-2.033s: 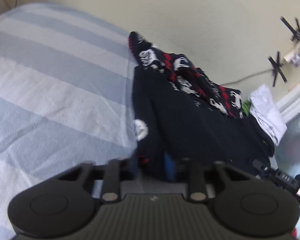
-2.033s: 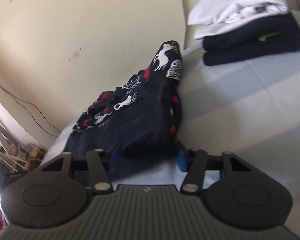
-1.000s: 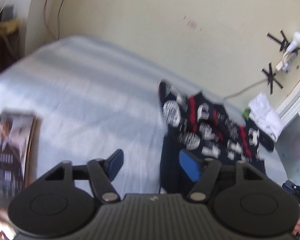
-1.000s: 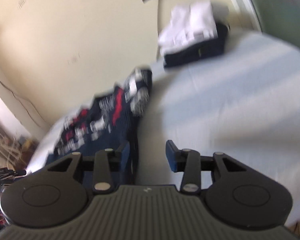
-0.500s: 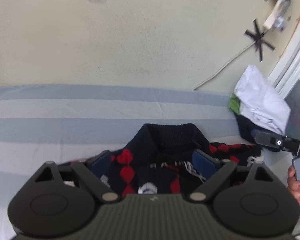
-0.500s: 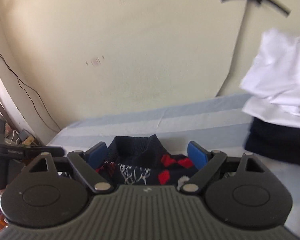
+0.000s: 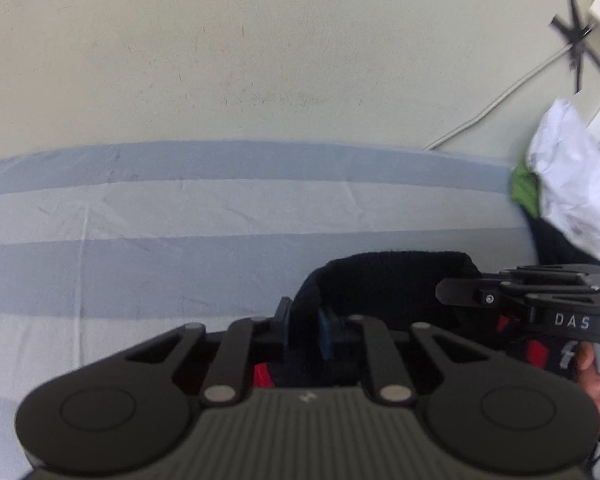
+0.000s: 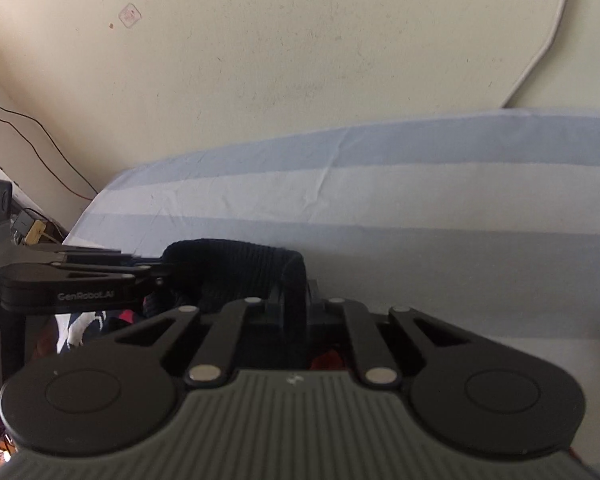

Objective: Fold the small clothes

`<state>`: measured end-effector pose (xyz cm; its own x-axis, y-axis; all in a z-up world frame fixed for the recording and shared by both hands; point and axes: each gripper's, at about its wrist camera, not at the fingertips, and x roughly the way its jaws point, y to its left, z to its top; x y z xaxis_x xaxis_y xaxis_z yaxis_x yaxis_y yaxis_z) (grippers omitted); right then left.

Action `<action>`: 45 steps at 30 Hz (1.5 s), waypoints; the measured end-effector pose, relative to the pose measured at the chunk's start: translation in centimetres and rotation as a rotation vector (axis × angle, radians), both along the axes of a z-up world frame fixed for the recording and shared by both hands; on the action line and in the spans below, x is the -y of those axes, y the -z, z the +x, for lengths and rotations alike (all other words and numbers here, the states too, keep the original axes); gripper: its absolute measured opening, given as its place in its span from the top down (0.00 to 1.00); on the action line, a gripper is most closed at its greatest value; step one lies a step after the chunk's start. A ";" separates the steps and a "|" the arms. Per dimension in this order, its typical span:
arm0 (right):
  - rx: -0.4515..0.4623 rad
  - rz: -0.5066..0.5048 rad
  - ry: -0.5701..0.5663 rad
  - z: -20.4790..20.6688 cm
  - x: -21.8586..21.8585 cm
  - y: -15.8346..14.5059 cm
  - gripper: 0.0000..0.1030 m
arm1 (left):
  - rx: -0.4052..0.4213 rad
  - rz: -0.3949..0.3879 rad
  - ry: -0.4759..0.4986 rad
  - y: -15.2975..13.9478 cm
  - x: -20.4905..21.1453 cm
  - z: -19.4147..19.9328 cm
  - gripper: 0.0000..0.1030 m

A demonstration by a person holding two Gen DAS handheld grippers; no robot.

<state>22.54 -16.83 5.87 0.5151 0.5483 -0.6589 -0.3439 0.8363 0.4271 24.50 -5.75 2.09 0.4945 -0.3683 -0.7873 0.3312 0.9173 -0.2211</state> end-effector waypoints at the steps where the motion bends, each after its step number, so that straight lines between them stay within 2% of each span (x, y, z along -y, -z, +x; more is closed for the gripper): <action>1: 0.031 0.004 -0.012 -1.0 0.1 -0.8 0.89 | 0.027 -0.013 0.014 -0.8 -0.4 -1.3 0.88; 6: 0.193 0.006 -0.078 -9.0 0.0 -5.9 0.89 | 0.168 -0.064 0.079 -4.2 -2.9 -10.3 0.88; 11: 0.352 -0.022 -0.150 -21.2 0.7 -8.2 0.89 | 0.251 -0.143 0.149 -5.2 -5.9 -19.5 0.88; 13: 0.392 -0.049 -0.171 -25.8 0.8 -7.8 0.89 | 0.253 -0.158 0.175 -4.5 -7.1 -23.1 0.88; 16: 0.416 -0.101 -0.177 -31.3 1.0 -5.9 0.89 | 0.194 -0.169 0.182 -2.1 -8.2 -26.8 0.88; 18: 0.347 -0.086 -0.165 -33.2 1.0 -3.4 0.89 | 0.145 -0.145 0.160 0.2 -8.2 -28.3 0.80; 20: 0.308 -0.093 -0.136 -34.5 0.9 -0.8 0.86 | 0.108 -0.125 0.144 2.2 -8.5 -28.9 0.78; 22: 0.293 -0.097 -0.114 -35.1 0.9 1.1 0.81 | 0.111 -0.151 0.140 2.1 -9.3 -29.8 0.75; 23: 0.303 -0.076 -0.106 -35.6 1.2 1.2 0.78 | 0.109 -0.153 0.150 1.5 -9.8 -30.2 0.66; 24: 0.303 -0.057 -0.107 -36.0 1.5 0.8 0.73 | 0.131 -0.156 0.166 0.8 -10.5 -30.9 0.62; 25: 0.304 -0.031 -0.118 -36.3 1.9 0.3 0.64 | 0.162 -0.154 0.174 0.1 -11.2 -31.6 0.61; 26: 0.314 -0.002 -0.132 -36.4 2.2 -0.3 0.59 | 0.191 -0.152 0.181 -0.8 -11.9 -32.1 0.61; 28: 0.361 0.045 -0.149 -37.2 3.3 -1.6 0.59 | 0.256 -0.169 0.157 -2.7 -13.7 -32.8 0.61; 31: 0.440 0.069 -0.093 -37.7 4.7 -3.3 0.56 | 0.317 -0.242 0.038 -4.8 -16.3 -31.7 0.63; 33: 0.475 0.067 -0.022 -36.9 5.2 -4.0 0.56 | 0.307 -0.249 -0.026 -4.9 -16.1 -29.6 0.66; 36: 0.496 0.024 0.096 -35.2 5.0 -3.8 0.55 | 0.256 -0.257 -0.021 -3.2 -14.9 -26.5 0.74; 37: 0.491 0.022 0.121 -34.6 4.9 -3.5 0.55 | 0.237 -0.228 -0.027 -2.3 -14.5 -25.6 0.76; 38: 0.474 0.033 0.135 -34.0 5.0 -3.0 0.55 | 0.227 -0.167 -0.050 -1.2 -13.9 -24.4 0.80; 39: 0.445 0.052 0.143 -33.9 5.7 -2.2 0.55 | 0.210 -0.085 -0.091 0.0 -13.5 -23.0 0.94; 40: 0.402 0.071 0.147 -33.1 5.6 -1.2 0.56 | 0.189 -0.046 -0.117 1.2 -13.5 -21.8 0.94; 41: 0.331 0.092 0.157 -32.3 5.8 0.0 0.56 | 0.208 -0.109 -0.114 1.6 -14.2 -21.3 0.94; 42: 0.240 0.129 0.166 -31.5 6.4 1.9 0.56 | 0.190 -0.147 -0.123 1.8 -14.8 -20.7 0.94; 43: 0.258 0.199 0.188 -31.8 7.0 2.9 0.57 | 0.160 -0.176 -0.139 1.6 -15.3 -20.2 0.94; 45: 0.254 0.216 0.181 -32.4 7.5 2.6 0.57 | 0.156 -0.156 -0.139 1.2 -15.0 -20.2 0.94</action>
<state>-9.84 -24.33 3.29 0.7481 0.5458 -0.3774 -0.3164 0.7933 0.5201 4.31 9.20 0.93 0.6597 -0.3999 -0.6363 0.2460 0.9149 -0.3200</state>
